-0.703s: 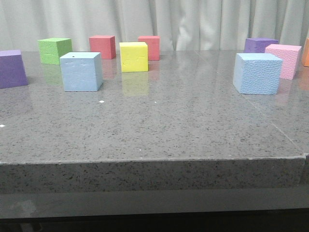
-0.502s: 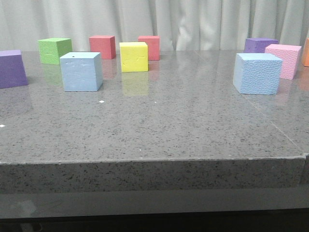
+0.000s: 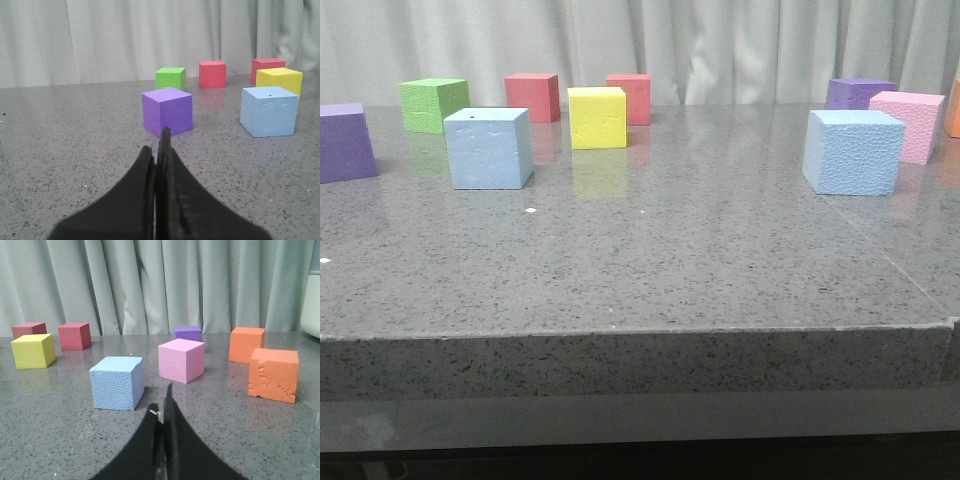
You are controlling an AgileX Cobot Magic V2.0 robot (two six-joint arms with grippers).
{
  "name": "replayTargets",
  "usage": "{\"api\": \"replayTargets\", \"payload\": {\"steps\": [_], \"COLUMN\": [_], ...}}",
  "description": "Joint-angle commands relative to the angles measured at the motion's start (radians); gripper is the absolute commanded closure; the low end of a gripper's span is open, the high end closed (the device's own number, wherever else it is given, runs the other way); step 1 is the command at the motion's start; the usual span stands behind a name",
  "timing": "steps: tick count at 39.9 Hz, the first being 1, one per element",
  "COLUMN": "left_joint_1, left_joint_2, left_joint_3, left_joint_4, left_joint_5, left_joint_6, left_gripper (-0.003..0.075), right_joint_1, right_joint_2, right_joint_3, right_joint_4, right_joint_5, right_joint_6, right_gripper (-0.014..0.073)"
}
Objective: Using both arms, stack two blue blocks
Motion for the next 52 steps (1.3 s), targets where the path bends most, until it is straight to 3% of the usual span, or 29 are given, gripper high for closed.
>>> {"api": "replayTargets", "payload": {"steps": [1,7,16,23,35,52], "left_joint_1": [0.003,0.003,0.003,0.003,0.003,0.003], "left_joint_2": [-0.018,-0.012,0.096,0.262,0.407,0.464], "left_joint_3": [-0.015,-0.144,-0.449,-0.659,-0.660,-0.656], "left_joint_4": [-0.042,-0.116,-0.114,-0.114,-0.116,-0.116], "left_joint_5": [-0.165,-0.158,0.051,0.319,0.355,0.358], "left_joint_6": [0.001,0.001,0.001,0.001,0.001,0.001], "left_gripper": [0.0739,0.0739,0.0739,0.0739,0.0739,0.0739], "right_joint_1": [-0.009,-0.009,-0.009,-0.009,-0.009,-0.009], "right_joint_2": [-0.019,-0.018,0.085,0.244,0.410,0.424], "right_joint_3": [-0.056,-0.217,-0.500,-0.634,-0.634,-0.634], "right_joint_4": [-0.009,-0.009,-0.038,-0.064,-0.063,-0.060], "right_joint_5": [-0.087,0.044,0.307,0.449,0.476,0.478], "right_joint_6": [-0.009,-0.009,-0.009,-0.009,-0.009,-0.009], "right_gripper": [0.0660,0.0660,0.0660,0.0660,0.0660,0.0660]}}
